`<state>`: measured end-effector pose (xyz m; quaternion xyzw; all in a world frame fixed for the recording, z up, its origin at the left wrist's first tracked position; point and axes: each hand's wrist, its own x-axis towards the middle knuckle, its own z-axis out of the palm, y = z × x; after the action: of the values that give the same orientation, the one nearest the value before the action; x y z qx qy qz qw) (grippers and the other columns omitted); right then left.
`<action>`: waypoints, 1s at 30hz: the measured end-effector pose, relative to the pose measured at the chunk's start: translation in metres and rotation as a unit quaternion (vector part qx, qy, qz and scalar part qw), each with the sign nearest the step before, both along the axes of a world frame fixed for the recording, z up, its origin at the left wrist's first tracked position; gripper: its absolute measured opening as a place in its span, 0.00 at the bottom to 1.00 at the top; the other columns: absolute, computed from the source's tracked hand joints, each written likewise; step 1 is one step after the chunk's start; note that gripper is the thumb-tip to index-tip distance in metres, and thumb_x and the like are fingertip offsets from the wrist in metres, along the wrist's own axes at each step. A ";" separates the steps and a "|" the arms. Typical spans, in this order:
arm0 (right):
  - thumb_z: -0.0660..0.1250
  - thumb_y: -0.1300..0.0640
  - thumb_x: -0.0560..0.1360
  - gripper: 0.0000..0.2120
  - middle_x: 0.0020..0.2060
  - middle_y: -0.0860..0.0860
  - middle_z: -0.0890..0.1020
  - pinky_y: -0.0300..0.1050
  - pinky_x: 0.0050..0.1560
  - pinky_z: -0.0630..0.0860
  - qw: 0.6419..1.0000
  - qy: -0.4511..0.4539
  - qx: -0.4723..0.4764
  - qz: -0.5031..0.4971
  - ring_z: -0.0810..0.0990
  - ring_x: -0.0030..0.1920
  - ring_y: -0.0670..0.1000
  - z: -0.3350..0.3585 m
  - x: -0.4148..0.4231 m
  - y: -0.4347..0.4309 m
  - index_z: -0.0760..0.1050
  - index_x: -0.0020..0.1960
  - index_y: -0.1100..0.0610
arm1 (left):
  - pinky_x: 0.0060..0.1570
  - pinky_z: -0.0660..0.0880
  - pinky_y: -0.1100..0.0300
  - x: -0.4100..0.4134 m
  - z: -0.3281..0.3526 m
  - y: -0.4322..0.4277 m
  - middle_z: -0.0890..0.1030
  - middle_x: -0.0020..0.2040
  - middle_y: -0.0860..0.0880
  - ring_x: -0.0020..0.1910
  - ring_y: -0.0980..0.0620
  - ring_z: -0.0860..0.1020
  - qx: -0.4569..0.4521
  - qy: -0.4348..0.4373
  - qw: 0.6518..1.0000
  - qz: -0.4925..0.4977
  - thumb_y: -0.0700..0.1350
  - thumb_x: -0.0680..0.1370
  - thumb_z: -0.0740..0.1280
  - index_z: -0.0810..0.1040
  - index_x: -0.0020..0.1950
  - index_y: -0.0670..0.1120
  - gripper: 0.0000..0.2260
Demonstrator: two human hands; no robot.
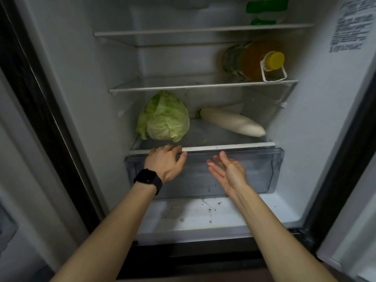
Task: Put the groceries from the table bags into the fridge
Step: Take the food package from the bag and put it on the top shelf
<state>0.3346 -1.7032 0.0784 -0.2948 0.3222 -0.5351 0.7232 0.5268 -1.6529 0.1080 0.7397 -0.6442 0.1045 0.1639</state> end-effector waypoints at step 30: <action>0.67 0.56 0.80 0.15 0.50 0.58 0.84 0.46 0.49 0.84 0.999 0.007 -0.033 0.024 0.87 0.49 0.57 -0.015 -0.084 0.158 0.72 0.61 0.65 | 0.69 0.62 0.47 -0.091 -0.058 0.176 0.78 0.63 0.47 0.65 0.46 0.73 -0.172 -0.057 0.983 0.033 0.56 0.82 0.57 0.74 0.69 0.51 0.19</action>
<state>0.2503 -1.5451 0.0637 -0.3300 0.3025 -0.5255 0.7235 0.4353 -1.4767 0.0498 0.7139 -0.6006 0.2609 0.2482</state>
